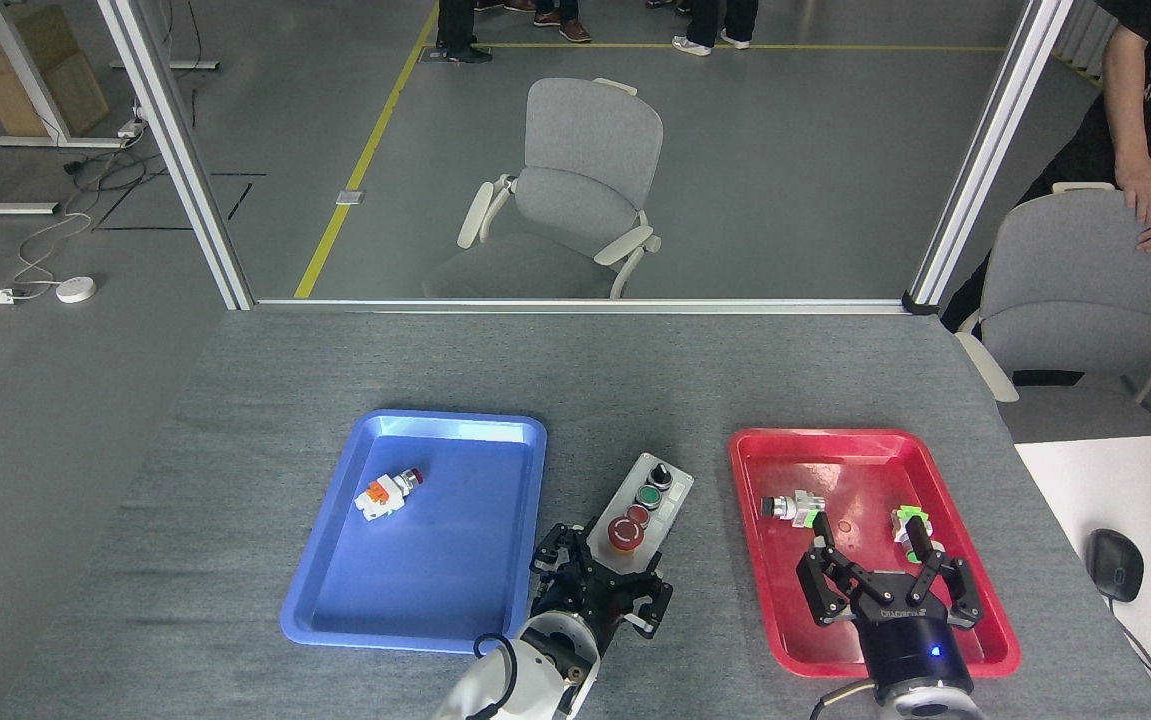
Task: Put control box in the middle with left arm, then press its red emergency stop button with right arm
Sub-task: 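Release the control box and move the right gripper toward it, then withdraw the left gripper and bring the right gripper over the box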
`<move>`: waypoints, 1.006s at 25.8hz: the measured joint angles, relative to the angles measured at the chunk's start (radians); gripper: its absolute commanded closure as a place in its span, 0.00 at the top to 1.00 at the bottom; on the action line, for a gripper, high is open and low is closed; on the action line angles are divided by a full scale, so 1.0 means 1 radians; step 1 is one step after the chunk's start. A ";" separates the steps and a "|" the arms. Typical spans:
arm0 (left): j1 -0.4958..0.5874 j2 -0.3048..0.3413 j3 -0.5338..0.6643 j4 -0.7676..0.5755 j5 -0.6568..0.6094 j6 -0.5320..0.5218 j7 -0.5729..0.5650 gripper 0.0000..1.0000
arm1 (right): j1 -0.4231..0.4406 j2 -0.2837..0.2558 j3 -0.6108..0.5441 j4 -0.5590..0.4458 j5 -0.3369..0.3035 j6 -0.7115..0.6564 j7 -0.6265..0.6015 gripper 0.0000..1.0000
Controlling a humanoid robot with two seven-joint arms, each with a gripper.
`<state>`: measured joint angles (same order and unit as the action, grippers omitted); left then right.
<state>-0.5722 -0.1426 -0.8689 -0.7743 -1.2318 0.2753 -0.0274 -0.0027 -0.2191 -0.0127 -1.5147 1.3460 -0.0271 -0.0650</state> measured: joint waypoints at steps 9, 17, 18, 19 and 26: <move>0.004 0.001 0.001 -0.007 0.000 0.005 -0.002 0.98 | 0.006 -0.001 0.006 0.002 -0.009 0.003 -0.003 0.95; 0.076 0.016 0.015 -0.133 -0.005 0.011 -0.005 0.98 | 0.006 0.007 0.016 0.003 -0.009 0.007 0.002 0.94; 0.092 0.024 0.018 -0.157 -0.005 0.010 -0.005 0.98 | 0.006 0.008 0.019 0.004 -0.009 0.007 0.002 0.94; 0.108 0.035 0.024 -0.179 -0.005 0.009 -0.005 0.98 | 0.006 0.009 0.023 0.005 -0.009 0.007 0.002 0.93; 0.212 0.123 0.086 -0.348 -0.006 0.010 -0.005 0.98 | 0.001 0.032 0.056 0.007 -0.001 0.010 0.003 0.77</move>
<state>-0.3598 -0.0200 -0.7828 -1.1225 -1.2380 0.2849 -0.0323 -0.0013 -0.1868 0.0432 -1.5079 1.3452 -0.0169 -0.0623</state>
